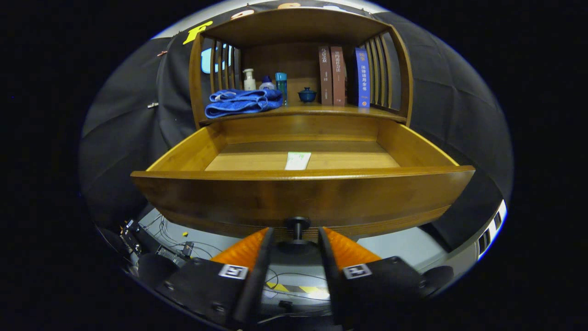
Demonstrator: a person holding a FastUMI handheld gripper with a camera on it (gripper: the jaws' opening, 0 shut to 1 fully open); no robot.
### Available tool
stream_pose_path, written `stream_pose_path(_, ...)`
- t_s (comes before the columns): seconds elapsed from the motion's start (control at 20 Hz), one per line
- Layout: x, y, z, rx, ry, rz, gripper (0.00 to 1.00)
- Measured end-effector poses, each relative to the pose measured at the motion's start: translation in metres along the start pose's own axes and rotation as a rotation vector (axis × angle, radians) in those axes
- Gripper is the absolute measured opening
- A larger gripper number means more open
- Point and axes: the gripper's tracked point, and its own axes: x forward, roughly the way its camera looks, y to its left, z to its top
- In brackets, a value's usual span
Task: Pull open the drawer, take out the items inside it, and place them on the countertop above the cabinet.
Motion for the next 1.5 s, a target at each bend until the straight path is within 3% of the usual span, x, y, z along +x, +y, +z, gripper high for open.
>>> stream_pose_path(0.1,-0.015,0.001,0.01,0.03,-0.023,-0.008,1.0)
stream_pose_path(0.4,-0.028,0.027,0.082,0.044,-0.035,0.056,1.0)
stream_pose_path(0.65,0.032,0.019,0.141,0.09,0.038,0.028,1.0)
stream_pose_path(1.05,0.141,0.018,0.108,0.139,0.414,0.034,1.0)
stream_pose_path(1.25,0.159,0.014,0.074,0.092,0.568,0.01,0.99)
stream_pose_path(1.5,0.171,0.012,0.052,0.078,0.658,-0.015,0.99)
